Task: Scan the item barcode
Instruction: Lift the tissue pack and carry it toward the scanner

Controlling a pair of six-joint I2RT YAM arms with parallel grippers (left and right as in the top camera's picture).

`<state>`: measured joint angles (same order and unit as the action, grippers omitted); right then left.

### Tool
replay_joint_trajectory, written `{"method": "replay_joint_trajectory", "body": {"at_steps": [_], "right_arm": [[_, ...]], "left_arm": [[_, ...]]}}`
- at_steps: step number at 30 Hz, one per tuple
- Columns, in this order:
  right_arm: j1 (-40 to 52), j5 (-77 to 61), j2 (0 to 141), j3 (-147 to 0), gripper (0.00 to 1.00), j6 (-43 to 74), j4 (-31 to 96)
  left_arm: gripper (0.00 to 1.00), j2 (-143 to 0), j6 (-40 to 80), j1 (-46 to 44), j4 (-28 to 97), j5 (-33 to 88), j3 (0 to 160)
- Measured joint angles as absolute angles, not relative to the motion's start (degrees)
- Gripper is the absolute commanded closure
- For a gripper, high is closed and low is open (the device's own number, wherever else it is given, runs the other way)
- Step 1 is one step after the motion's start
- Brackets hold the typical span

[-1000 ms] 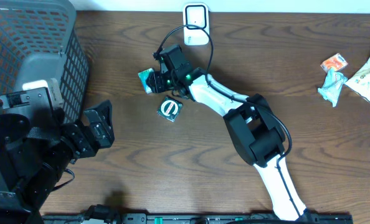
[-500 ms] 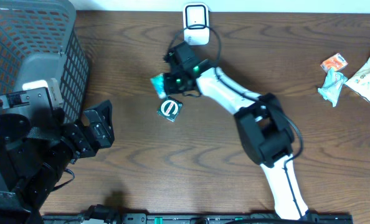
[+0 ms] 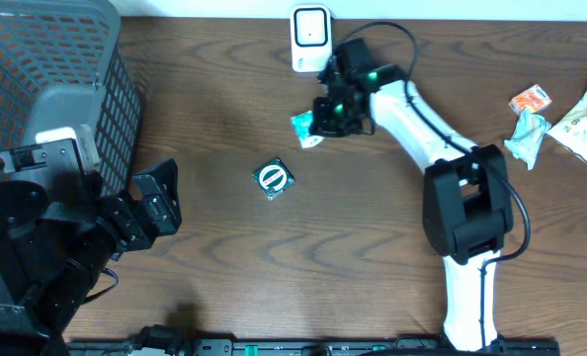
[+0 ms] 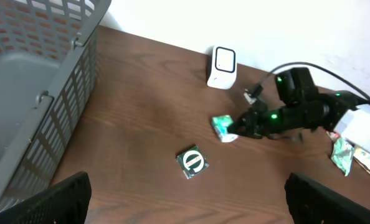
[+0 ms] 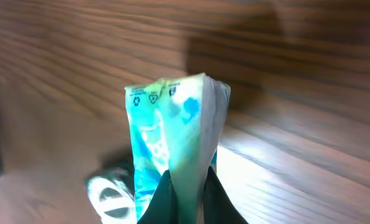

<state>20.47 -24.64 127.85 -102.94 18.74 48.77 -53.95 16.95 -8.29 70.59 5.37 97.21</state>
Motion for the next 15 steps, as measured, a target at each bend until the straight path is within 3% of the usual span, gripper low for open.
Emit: {"method": "replay_joint_trajectory", "body": {"at_steps": [1, 2, 4, 6, 9, 15], "right_arm": [[19.64, -23.86, 127.85, -102.78, 0.96, 18.0, 50.65], [18.98, -23.05, 127.85, -102.59, 0.83, 17.47, 52.01], [17.72, -20.49, 127.85, -102.08, 0.38, 16.43, 54.78], [17.19, -18.31, 127.85, -101.58, 0.04, 15.4, 56.86], [17.19, -15.88, 127.85, -101.21, 0.01, 13.37, 58.52], [17.39, -13.32, 127.85, -101.19, 0.11, 10.31, 59.07]], "left_arm": [[0.02, -53.95, 16.95, -8.29, 70.59, 5.39, 97.21], [0.02, -53.95, 16.95, -8.29, 70.59, 5.39, 97.21], [0.02, -53.95, 16.95, -8.29, 70.59, 5.39, 97.21], [0.02, -53.95, 16.97, -8.29, 70.59, 5.39, 97.21], [0.02, -53.95, 16.95, -8.29, 70.59, 5.39, 97.21], [0.02, -53.95, 16.97, -8.29, 70.59, 5.39, 97.21]]}}
